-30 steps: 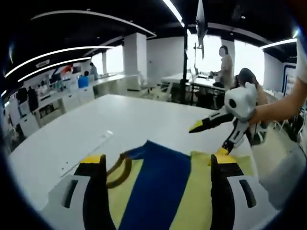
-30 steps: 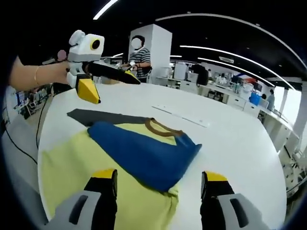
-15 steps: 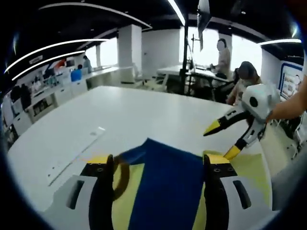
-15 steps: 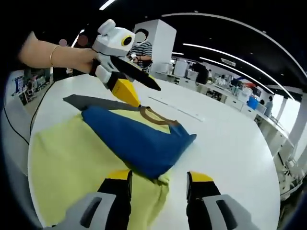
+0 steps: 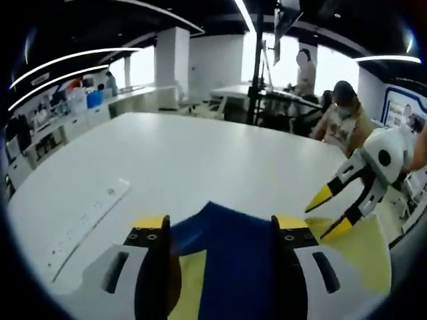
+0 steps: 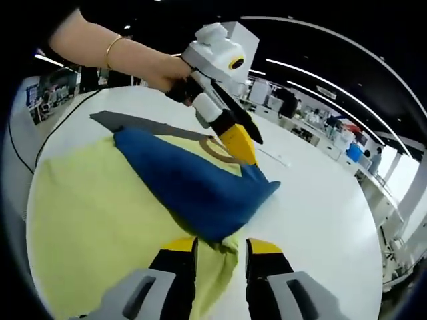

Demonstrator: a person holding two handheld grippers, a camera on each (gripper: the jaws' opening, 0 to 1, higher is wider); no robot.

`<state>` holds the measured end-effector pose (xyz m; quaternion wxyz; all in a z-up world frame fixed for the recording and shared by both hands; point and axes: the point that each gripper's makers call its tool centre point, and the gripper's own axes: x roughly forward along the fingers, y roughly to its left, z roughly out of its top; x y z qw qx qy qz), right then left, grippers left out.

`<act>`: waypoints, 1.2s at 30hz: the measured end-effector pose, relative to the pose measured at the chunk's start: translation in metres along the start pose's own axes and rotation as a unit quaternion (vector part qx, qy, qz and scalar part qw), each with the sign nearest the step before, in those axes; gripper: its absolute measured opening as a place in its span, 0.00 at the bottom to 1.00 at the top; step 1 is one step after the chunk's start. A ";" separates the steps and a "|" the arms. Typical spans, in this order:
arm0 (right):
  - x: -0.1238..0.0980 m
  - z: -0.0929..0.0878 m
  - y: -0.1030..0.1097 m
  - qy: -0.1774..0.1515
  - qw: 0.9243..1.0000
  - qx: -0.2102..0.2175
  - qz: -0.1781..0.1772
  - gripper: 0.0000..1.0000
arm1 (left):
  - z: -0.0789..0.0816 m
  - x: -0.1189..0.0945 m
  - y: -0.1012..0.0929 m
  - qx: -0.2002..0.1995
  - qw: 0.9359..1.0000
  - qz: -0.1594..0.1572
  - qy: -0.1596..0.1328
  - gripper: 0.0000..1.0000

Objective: Fold the garment on the visible template until the final outline fits inside the template.

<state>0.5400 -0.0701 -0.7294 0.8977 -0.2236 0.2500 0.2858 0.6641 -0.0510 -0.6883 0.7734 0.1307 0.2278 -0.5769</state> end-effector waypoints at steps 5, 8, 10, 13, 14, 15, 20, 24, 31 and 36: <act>0.005 -0.003 0.004 0.000 1.000 -0.011 -0.003 0.16 | -0.009 0.016 0.006 -0.006 1.000 -0.001 0.014 0.53; 0.007 -0.001 0.003 -0.002 1.000 -0.013 -0.010 0.11 | -0.010 0.022 0.008 -0.018 1.000 -0.005 0.013 0.47; 0.010 0.000 0.003 -0.003 1.000 -0.016 -0.015 0.11 | -0.013 0.026 0.012 -0.014 1.000 -0.002 0.019 0.43; 0.013 -0.002 0.004 0.001 1.000 -0.020 -0.017 0.10 | -0.009 0.029 0.014 -0.053 0.999 -0.006 -0.001 0.38; 0.015 -0.003 0.004 0.004 1.000 -0.020 -0.018 0.09 | -0.007 0.030 0.015 -0.076 0.997 -0.009 -0.012 0.35; 0.016 -0.005 0.004 0.006 1.000 -0.021 -0.020 0.09 | -0.006 0.031 0.017 -0.077 0.997 -0.009 -0.017 0.33; 0.018 -0.007 0.002 0.008 0.999 -0.022 -0.030 0.07 | -0.011 0.036 0.020 -0.069 0.998 -0.010 -0.011 0.29; 0.020 -0.009 0.001 0.009 0.999 -0.019 -0.035 0.05 | -0.014 0.042 0.012 -0.065 0.997 -0.030 -0.003 0.24; 0.020 -0.010 -0.001 0.005 0.999 -0.013 -0.042 0.03 | -0.022 0.052 0.006 -0.048 0.997 -0.046 0.028 0.14; 0.021 -0.010 0.001 0.007 0.999 -0.026 -0.046 0.02 | -0.018 0.059 0.007 -0.045 0.998 -0.042 0.031 0.13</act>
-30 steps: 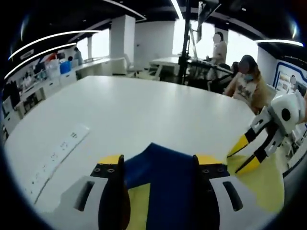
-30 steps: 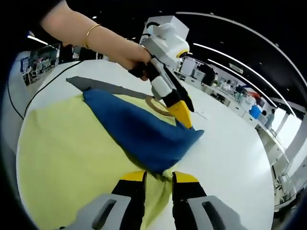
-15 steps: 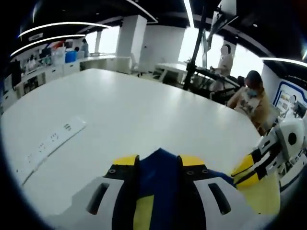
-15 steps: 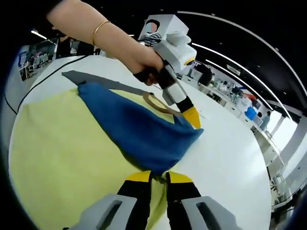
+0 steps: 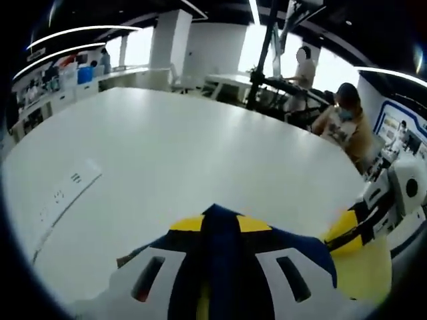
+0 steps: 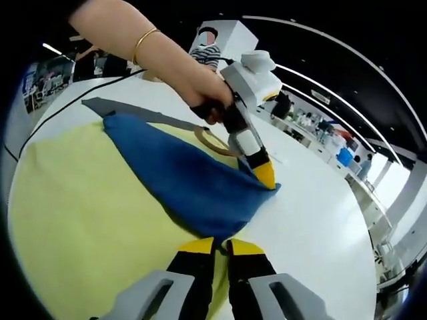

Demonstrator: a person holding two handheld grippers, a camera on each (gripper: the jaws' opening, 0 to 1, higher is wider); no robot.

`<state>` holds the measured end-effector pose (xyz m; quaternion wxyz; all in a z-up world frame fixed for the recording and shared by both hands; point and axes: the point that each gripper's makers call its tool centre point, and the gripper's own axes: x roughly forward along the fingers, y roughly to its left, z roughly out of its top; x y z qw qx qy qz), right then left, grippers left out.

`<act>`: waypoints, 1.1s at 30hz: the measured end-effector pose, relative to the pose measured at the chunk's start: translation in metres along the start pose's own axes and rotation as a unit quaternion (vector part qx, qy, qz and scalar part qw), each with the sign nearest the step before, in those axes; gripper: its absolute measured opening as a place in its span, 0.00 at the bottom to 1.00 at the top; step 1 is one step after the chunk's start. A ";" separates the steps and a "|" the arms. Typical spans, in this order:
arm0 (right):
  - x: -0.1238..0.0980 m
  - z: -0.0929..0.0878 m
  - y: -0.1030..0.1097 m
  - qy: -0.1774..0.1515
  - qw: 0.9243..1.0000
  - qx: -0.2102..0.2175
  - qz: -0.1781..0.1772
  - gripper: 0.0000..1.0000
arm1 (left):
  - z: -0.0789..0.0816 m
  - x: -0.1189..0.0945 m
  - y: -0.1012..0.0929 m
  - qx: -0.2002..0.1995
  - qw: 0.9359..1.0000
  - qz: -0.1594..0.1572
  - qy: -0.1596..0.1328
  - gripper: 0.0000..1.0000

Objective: Fold the garment on the visible template until the final outline fits inside the template.

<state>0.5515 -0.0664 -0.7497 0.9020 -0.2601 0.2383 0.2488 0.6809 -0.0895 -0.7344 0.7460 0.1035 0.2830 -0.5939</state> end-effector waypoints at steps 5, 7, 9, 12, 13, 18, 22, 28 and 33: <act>0.000 -0.001 0.000 0.001 1.000 -0.001 -0.003 0.02 | -0.004 0.009 -0.004 0.012 1.000 -0.008 0.022 0.11; 0.000 -0.001 0.000 0.002 1.000 -0.001 -0.004 0.01 | -0.006 0.011 -0.006 0.016 0.999 -0.011 0.028 0.09; 0.000 -0.001 0.000 0.001 1.000 0.001 -0.006 0.01 | -0.008 0.012 -0.006 0.021 0.999 -0.010 0.034 0.04; 0.000 -0.001 -0.001 -0.001 1.000 0.004 -0.008 0.01 | -0.007 0.012 -0.007 0.026 0.999 -0.012 0.035 0.00; 0.000 -0.001 -0.001 -0.002 1.000 0.006 -0.009 0.00 | -0.006 0.011 -0.007 0.027 0.999 -0.011 0.036 0.00; -0.002 0.001 -0.002 -0.006 1.000 0.007 -0.011 0.00 | 0.000 0.005 -0.007 0.030 0.999 -0.011 0.030 0.00; -0.005 0.002 -0.004 -0.010 1.000 0.005 -0.016 0.00 | 0.009 -0.002 -0.007 0.039 0.999 -0.008 0.022 0.00; -0.012 0.006 -0.010 -0.020 0.999 0.029 -0.028 0.00 | 0.013 -0.005 -0.001 0.029 0.999 0.004 0.017 0.00; -0.016 0.007 -0.016 -0.034 0.996 0.077 -0.032 0.00 | 0.016 -0.005 0.003 0.012 1.000 0.012 0.009 0.00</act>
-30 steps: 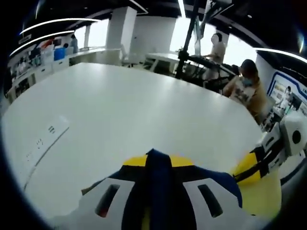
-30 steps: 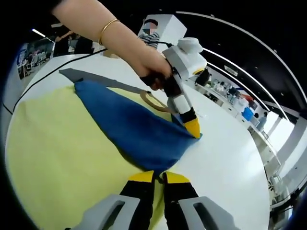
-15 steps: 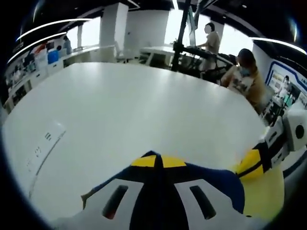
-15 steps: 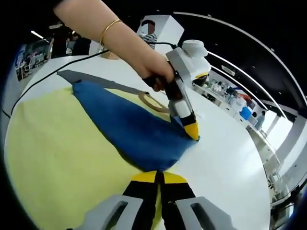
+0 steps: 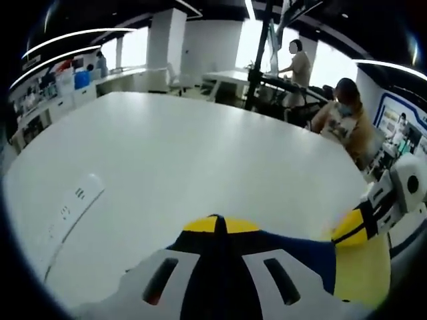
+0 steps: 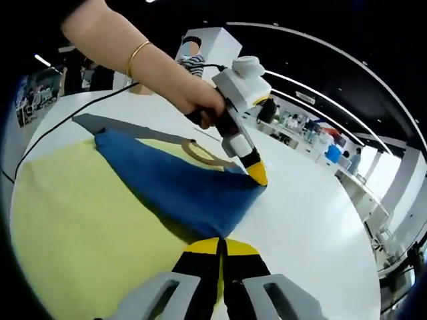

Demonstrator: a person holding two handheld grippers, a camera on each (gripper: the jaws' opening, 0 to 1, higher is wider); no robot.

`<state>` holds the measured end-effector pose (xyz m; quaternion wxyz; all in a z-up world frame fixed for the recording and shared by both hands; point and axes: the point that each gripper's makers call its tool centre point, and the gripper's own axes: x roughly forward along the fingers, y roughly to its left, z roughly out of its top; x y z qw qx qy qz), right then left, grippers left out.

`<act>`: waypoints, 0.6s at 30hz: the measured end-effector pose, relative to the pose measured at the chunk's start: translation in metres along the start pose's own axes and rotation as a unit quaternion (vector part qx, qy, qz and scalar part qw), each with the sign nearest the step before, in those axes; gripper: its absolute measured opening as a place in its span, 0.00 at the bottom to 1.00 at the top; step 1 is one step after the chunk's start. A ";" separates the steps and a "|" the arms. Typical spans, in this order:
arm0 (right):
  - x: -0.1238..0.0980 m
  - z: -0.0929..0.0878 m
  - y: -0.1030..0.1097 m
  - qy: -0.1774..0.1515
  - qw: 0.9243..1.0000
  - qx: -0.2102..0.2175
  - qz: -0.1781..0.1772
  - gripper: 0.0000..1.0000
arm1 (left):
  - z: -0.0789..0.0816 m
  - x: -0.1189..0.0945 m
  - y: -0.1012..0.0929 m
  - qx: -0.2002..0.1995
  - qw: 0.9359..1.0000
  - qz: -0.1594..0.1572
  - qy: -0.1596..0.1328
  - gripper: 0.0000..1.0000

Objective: Fold the garment on the visible template until the final outline fits inside the template.

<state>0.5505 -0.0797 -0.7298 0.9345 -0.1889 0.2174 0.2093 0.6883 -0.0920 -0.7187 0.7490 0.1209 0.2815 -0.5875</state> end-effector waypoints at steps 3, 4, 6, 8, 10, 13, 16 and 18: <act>-0.001 -0.001 -0.005 0.000 1.000 0.030 -0.005 0.00 | 0.002 0.001 0.001 -0.003 1.000 0.005 -0.005 0.00; -0.001 0.000 -0.006 -0.004 0.999 0.047 -0.005 0.00 | 0.004 0.003 0.000 -0.001 1.000 0.007 -0.006 0.00; -0.002 0.000 -0.010 -0.009 0.997 0.075 -0.010 0.00 | 0.005 0.004 0.000 0.001 1.000 0.009 -0.007 0.00; -0.003 -0.003 -0.015 -0.007 0.994 0.111 -0.018 0.00 | 0.006 0.008 0.000 0.003 1.000 0.016 -0.010 0.00; -0.003 -0.007 -0.022 -0.005 0.988 0.151 -0.026 0.00 | 0.006 0.010 0.003 0.006 1.000 0.027 -0.007 0.00; -0.003 -0.008 -0.029 -0.008 0.981 0.193 -0.030 0.00 | 0.006 0.015 0.005 0.009 0.999 0.039 -0.009 0.00; -0.002 -0.015 -0.035 0.010 0.975 0.220 -0.041 0.00 | 0.008 0.020 0.007 0.021 0.998 0.052 -0.009 0.00; 0.001 -0.016 -0.037 0.014 0.976 0.213 -0.043 0.00 | 0.009 0.023 0.009 0.025 0.998 0.064 -0.011 0.00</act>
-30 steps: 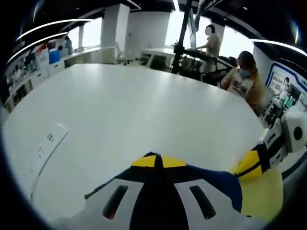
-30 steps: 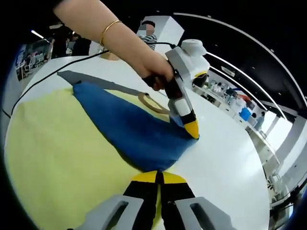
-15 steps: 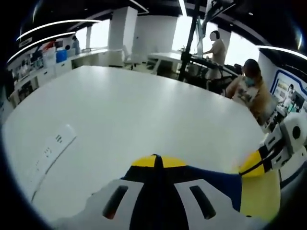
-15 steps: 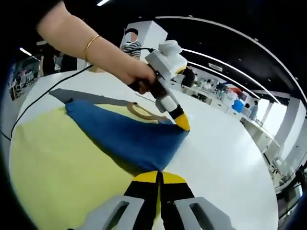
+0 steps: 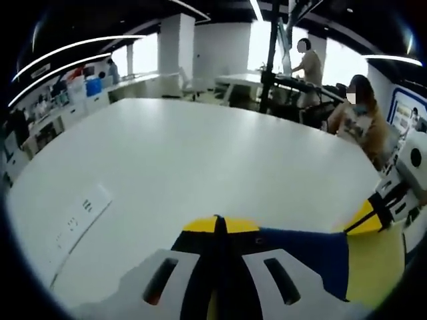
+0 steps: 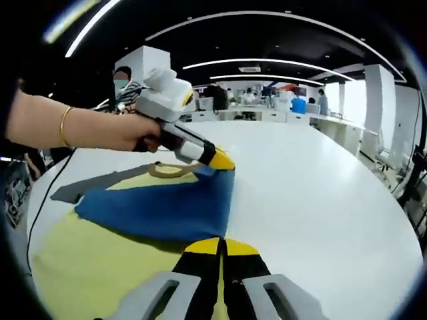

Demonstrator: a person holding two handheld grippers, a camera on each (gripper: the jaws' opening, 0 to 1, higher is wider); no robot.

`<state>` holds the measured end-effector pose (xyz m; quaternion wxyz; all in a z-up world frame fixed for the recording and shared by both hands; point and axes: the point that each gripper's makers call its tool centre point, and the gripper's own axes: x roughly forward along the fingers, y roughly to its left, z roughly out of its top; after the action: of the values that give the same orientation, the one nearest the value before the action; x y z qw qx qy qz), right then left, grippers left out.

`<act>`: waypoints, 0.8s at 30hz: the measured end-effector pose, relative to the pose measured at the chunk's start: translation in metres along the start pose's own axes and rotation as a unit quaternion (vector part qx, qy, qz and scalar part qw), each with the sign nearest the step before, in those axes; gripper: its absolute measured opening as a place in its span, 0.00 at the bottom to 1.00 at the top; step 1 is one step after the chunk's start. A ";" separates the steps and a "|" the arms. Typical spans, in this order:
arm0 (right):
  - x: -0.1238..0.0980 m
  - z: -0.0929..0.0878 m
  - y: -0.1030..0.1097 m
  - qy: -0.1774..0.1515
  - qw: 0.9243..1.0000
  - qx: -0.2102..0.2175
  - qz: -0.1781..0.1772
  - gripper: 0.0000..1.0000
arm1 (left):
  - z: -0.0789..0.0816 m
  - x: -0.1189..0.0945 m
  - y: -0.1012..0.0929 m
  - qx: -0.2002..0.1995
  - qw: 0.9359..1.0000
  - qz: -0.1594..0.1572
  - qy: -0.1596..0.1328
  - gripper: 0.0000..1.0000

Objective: Fold the garment on the visible template until the final outline fits inside the template.

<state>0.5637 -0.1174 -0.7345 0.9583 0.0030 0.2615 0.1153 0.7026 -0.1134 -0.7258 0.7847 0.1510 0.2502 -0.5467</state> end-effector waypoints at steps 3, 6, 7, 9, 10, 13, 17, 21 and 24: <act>0.003 -0.003 0.000 0.011 1.000 -0.009 -0.007 0.00 | 0.004 0.004 -0.001 0.020 1.000 0.005 -0.006 0.00; 0.004 -0.008 -0.001 0.024 0.999 -0.023 -0.011 0.00 | 0.006 0.007 0.009 0.044 0.998 0.034 -0.006 0.00; 0.004 -0.010 -0.004 0.033 0.999 -0.037 -0.021 0.00 | 0.008 0.008 0.010 0.044 0.998 0.035 -0.012 0.00; 0.004 -0.011 -0.003 0.035 0.998 -0.049 -0.022 0.00 | 0.012 0.007 0.012 0.027 0.999 0.033 -0.024 0.00; 0.004 -0.010 -0.003 0.035 0.998 -0.056 -0.023 0.00 | 0.012 0.006 0.013 0.025 0.999 0.034 -0.025 0.00; 0.004 -0.011 -0.003 0.042 0.996 -0.071 -0.026 0.00 | 0.016 0.002 0.011 0.035 0.998 0.032 -0.034 0.00; 0.003 -0.009 -0.006 0.047 0.996 -0.071 -0.026 0.03 | 0.023 -0.006 0.010 0.043 0.998 0.034 -0.043 0.14; -0.001 -0.006 -0.009 0.047 0.997 -0.053 -0.017 0.19 | 0.031 -0.014 0.008 0.045 0.997 0.028 -0.054 0.29; -0.003 -0.001 -0.007 0.040 0.998 -0.050 -0.003 0.29 | 0.037 -0.022 0.007 0.051 0.996 0.031 -0.060 0.45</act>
<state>0.5623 -0.1251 -0.7338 0.9463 -0.0504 0.2939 0.1251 0.7116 -0.1123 -0.6826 0.8063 0.1656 0.1694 -0.5420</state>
